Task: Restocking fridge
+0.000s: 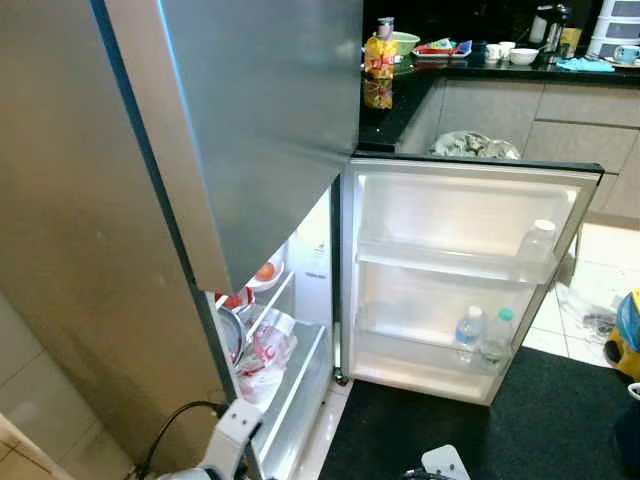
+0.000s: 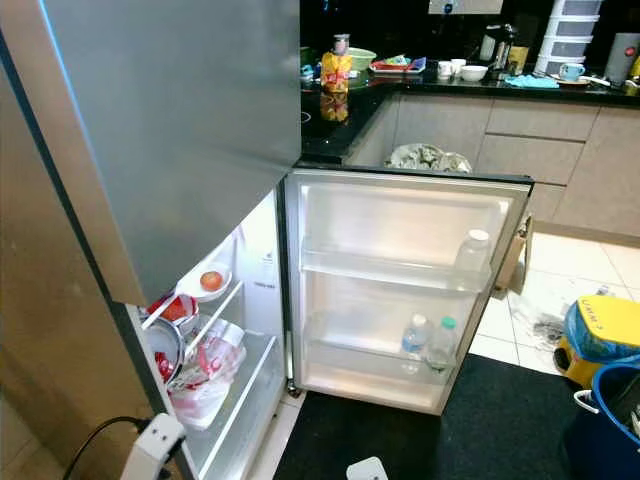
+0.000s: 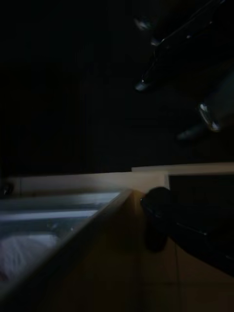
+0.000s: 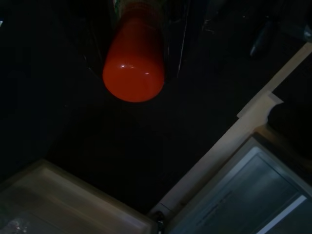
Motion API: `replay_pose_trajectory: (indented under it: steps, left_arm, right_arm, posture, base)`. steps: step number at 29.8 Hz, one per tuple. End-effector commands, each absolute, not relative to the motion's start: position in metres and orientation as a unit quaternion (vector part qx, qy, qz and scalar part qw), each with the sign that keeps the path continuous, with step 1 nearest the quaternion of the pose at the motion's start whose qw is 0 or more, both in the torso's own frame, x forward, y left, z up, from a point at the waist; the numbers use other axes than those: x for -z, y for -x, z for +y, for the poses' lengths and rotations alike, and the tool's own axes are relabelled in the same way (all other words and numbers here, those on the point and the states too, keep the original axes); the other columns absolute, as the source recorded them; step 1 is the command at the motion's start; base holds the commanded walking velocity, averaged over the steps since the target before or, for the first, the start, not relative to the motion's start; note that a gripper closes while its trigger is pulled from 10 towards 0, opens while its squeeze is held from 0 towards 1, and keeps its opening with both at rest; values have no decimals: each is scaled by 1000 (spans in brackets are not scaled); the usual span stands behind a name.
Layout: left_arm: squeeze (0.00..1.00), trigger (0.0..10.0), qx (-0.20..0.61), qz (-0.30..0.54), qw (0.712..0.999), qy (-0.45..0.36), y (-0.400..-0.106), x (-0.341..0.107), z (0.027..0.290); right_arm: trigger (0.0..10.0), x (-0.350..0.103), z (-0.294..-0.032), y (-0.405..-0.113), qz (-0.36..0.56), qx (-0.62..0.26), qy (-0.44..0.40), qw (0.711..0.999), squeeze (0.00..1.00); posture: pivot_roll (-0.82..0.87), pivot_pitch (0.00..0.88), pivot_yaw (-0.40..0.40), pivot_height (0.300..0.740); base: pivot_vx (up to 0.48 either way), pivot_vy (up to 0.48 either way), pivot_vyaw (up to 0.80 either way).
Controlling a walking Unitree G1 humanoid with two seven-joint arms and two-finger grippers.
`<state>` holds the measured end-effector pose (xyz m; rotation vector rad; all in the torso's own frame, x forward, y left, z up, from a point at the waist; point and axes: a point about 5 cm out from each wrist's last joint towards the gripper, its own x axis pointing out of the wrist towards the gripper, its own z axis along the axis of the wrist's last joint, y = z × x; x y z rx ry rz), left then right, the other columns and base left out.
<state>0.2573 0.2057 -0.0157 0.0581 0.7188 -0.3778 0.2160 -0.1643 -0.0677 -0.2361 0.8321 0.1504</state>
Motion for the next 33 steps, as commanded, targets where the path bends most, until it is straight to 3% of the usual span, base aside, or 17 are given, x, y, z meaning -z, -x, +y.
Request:
replay_pose_trajectory:
  steps: [1,3,8,29,33]
  left_arm:
    - [0,10000,96,365,926,7,-242,31,216]
    - [0,10000,61,364,929,8,-236,37,219]
    - [0,10000,24,362,932,-21,-230,43,218]
    - [0,10000,-16,333,942,-43,-238,39,220]
    - [0,10000,-5,324,945,-37,-243,37,216]
  right_arm:
    - [10000,67,-198,-209,406,-54,120,904,0]
    - [10000,65,-213,-206,406,-51,123,904,0]
    - [10000,64,-214,-207,401,-55,121,906,0]
    - [10000,62,-202,-216,395,-80,136,905,0]
    - [10000,62,-202,-216,396,-78,135,905,0]
  posture:
    - [-117,52,14,740]
    - [-114,52,12,740]
    - [-111,53,9,740]
    - [-80,50,-12,740]
    - [-90,53,-5,740]
  base:
    - [0,0,0]
    - [0,0,0]
    - [0,0,0]
    - [0,0,0]
    - [0,-327,0]
